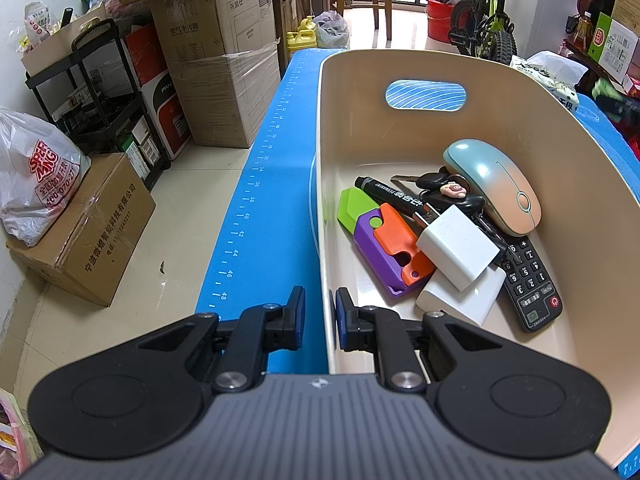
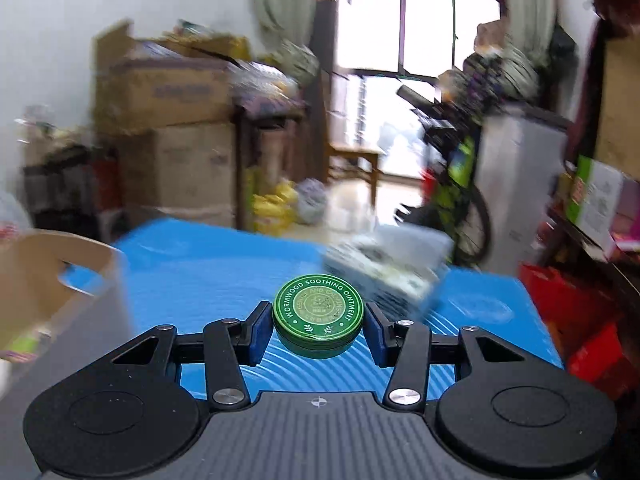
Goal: Organize rigid objects
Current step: 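Lift the green tin with the right gripper and carry it over the basket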
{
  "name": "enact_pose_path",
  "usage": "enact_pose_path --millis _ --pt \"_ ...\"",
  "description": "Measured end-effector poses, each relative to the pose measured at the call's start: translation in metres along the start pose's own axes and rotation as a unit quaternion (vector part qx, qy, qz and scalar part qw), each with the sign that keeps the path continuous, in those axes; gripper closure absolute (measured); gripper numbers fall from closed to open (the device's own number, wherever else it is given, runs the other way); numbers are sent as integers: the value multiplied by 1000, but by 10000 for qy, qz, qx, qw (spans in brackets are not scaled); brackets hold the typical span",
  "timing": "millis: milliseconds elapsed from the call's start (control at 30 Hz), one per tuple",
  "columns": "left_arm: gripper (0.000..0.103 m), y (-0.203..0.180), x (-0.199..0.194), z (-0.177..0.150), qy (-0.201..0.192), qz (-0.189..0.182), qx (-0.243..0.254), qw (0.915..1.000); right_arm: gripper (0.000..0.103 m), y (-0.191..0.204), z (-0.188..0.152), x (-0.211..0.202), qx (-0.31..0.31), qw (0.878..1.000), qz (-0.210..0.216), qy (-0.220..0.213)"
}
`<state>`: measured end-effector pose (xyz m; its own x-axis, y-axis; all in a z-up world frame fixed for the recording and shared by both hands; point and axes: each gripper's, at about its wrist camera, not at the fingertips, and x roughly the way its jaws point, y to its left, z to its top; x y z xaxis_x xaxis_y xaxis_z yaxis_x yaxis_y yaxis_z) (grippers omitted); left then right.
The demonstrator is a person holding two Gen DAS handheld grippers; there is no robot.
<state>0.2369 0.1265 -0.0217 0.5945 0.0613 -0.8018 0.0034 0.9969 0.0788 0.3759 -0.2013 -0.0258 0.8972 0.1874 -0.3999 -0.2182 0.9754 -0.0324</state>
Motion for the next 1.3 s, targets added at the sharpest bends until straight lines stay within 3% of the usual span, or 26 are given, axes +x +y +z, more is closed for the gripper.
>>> enact_pose_path --millis 333,633,933,1300 --pt "84 0 0 1 -1 0 -3 10000 50 70 36 -47 -569 9931 824 -606" --pt "84 0 0 1 -2 -3 -9 10000 50 113 47 -64 -1020 9857 1184 -625" --pt "84 0 0 0 -2 0 -5 10000 50 158 40 -68 -1519 9781 1416 -123" --pt "84 0 0 0 -2 -1 -6 10000 50 214 27 -54 -2344 9538 1693 822"
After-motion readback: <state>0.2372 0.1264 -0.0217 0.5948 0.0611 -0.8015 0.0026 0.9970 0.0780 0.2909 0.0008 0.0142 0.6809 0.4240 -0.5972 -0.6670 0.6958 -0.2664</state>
